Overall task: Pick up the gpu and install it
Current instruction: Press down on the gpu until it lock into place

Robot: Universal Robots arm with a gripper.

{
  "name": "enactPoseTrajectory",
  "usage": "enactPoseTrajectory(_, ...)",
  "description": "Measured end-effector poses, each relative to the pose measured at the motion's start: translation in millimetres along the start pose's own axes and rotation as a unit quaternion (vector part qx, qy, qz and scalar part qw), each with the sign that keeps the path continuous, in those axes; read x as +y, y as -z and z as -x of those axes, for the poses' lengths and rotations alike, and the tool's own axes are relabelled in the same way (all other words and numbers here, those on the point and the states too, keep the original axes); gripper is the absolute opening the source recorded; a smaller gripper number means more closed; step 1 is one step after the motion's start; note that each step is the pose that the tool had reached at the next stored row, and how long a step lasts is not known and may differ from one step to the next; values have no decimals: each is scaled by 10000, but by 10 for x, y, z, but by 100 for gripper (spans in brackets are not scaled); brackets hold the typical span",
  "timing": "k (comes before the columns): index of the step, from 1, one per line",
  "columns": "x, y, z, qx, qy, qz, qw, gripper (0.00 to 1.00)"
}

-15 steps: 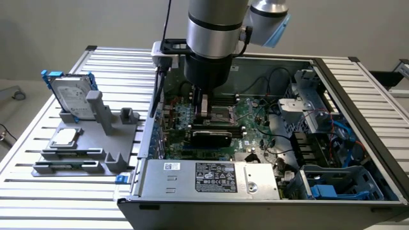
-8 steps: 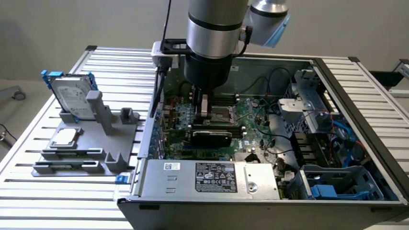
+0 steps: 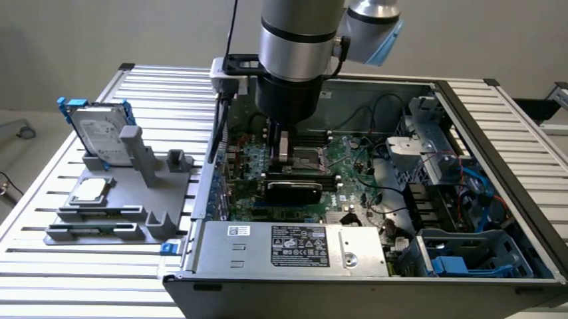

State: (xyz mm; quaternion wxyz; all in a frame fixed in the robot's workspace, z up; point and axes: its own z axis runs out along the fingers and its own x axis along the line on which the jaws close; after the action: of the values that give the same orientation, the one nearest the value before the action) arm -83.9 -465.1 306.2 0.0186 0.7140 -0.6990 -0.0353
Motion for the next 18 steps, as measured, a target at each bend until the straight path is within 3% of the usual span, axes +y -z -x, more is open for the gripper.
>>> enactPoseTrajectory(13, 26, -232, 63, 16, 184, -139, 9997, 11)
enactPoseTrajectory(18, 26, -257, 63, 16, 185, -146, 9997, 11)
